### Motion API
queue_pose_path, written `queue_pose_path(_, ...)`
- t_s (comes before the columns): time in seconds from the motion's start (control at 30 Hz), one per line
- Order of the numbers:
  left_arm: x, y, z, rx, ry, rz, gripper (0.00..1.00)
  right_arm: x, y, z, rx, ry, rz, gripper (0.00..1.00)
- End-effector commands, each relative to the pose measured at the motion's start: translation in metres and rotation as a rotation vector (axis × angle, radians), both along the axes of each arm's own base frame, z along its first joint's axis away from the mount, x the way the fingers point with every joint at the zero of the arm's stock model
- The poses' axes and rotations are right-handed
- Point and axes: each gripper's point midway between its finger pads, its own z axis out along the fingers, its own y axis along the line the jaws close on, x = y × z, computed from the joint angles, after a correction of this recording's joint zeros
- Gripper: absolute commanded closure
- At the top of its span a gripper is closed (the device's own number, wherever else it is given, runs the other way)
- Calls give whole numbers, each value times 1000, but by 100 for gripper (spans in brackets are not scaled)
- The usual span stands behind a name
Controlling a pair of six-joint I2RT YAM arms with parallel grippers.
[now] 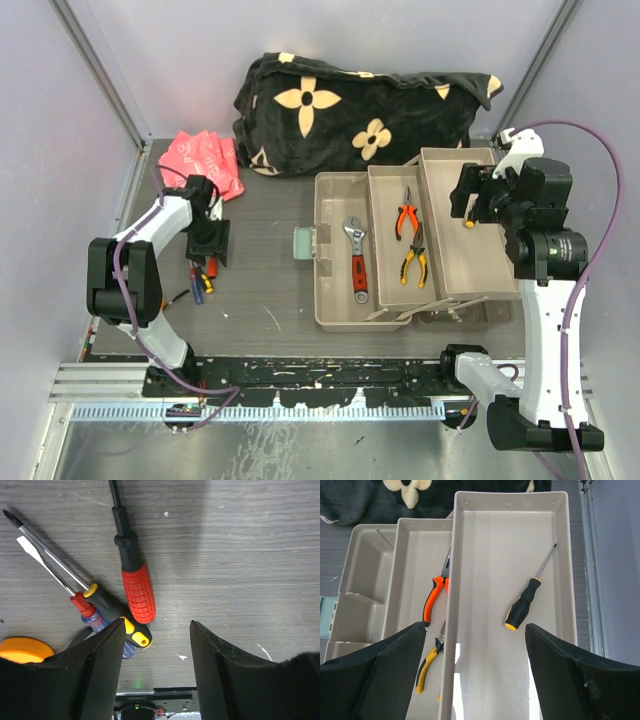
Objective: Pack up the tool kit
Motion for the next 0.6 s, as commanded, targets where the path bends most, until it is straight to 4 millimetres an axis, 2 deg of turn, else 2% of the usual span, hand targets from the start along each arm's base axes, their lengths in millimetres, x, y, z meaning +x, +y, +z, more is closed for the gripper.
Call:
queue_pose_path(0.0,4,18,-8,95,-11,-11,45,3,10,8,29,-51,48,14)
queue_pose_path(0.1,8,22,-12,116,-14,-15,44,2,12,7,34,-53,60,14)
queue_pose_path(0.27,28,21,-24,119,-34,-11,46,-1,15,10,40,-64,76,14)
queue_pose_path(0.37,33,17,-32,104,-14,-7,52,-4,16,13,32,-71,77,14)
queue_pose_path(0.43,32,16,-39,98,10,-11,63,-5,16,15,26,-74,75,14)
queue_pose_path(0.53,35,15,-38,94,7,-13,97,-5,18,16,28,-74,83,14)
queue_pose_path(0.57,38,14,-33,89,-5,-11,100,-5,19,15,30,-71,89,14)
